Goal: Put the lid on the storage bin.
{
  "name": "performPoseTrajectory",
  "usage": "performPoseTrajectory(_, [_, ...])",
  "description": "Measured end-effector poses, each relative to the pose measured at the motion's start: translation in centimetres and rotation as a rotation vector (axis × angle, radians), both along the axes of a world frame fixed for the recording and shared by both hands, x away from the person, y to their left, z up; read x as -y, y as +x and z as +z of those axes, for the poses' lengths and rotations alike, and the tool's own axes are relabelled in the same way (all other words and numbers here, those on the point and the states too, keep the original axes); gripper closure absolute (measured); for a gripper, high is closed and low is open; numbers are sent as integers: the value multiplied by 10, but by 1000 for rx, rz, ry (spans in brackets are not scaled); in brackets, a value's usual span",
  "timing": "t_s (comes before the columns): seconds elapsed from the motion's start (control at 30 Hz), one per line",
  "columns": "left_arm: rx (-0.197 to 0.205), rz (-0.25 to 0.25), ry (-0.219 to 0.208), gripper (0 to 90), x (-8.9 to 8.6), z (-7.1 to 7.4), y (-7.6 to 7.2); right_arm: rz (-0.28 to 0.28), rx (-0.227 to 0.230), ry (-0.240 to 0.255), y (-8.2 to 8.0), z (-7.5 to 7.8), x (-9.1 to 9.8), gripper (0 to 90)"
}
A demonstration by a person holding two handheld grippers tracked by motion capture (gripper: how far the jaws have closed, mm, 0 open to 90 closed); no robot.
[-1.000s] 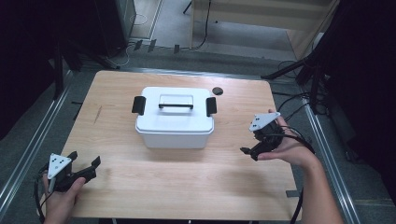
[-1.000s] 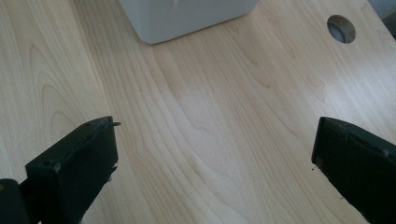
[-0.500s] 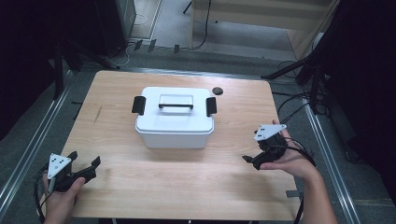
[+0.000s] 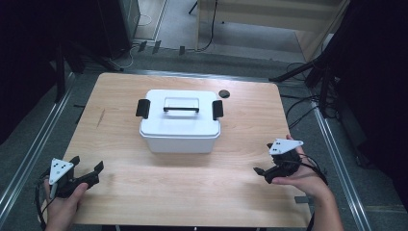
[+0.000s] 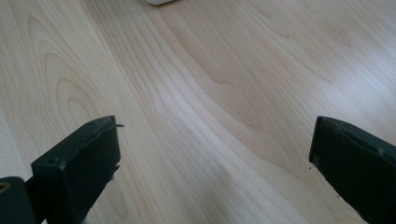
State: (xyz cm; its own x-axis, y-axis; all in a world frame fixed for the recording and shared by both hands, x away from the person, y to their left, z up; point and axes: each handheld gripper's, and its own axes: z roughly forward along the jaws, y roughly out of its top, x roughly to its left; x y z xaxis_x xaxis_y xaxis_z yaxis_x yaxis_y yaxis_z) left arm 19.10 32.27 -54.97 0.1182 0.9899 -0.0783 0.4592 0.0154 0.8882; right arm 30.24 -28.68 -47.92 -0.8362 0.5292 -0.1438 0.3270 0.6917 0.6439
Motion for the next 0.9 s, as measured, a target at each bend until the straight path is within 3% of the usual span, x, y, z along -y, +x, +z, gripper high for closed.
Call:
performPoseTrajectory(0.27, [0, 1, 1, 147, 0, 0, 0, -51, 28, 74, -11, -10, 14, 16])
performPoseTrajectory(0.63, [0, 2, 2, 147, 1, 0, 0, -119, 23, 174, -27, -30, 31, 16])
performPoseTrajectory(0.9, [-1, 3, 5, 147, 1, 0, 0, -197, 60, 218, -35, -42, 42, 16])
